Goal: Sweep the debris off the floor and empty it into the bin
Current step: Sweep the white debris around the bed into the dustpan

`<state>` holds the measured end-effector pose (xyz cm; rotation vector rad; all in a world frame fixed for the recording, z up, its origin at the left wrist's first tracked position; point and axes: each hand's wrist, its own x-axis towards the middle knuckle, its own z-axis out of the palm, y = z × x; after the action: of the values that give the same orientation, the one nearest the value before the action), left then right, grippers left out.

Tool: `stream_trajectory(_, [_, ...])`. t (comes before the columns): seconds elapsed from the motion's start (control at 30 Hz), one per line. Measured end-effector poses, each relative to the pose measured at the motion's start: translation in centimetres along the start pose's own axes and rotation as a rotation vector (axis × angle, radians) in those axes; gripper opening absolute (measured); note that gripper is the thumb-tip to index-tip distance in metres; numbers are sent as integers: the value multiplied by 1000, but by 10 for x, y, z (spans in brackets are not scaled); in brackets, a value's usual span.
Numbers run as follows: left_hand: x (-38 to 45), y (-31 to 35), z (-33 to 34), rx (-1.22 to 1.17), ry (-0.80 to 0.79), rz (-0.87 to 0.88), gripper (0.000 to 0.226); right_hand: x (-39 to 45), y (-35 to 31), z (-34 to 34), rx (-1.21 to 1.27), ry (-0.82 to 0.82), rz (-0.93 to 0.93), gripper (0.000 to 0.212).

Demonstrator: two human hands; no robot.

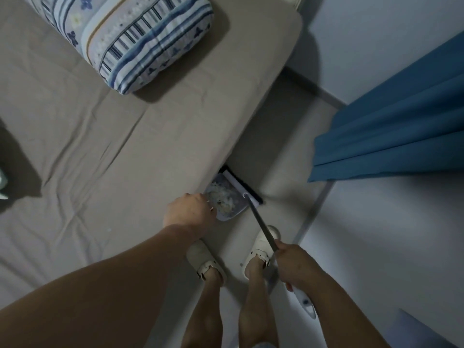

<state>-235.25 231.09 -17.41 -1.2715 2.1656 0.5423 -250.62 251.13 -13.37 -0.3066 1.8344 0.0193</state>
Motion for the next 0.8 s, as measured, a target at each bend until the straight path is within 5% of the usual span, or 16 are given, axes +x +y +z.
stream_trajectory(0.07, [-3,1,-1,4,-9,8,38,-12,11,-5,95,-7,-4,45])
stream_trajectory(0.17, [-8,-3,-3,18,-14,7,39,-27,31,-21,732,-2,150,34])
stream_trajectory(0.23, [-13,-5,0,59,6,-5,39,-29,41,-34,941,26,188,33])
stream_trajectory(0.5, [-18,33,-12,105,50,54,25,27,53,-127,1063,330,256,22])
stream_trajectory(0.8, [28,99,-30,66,110,94,25,80,87,-253,1069,470,250,20])
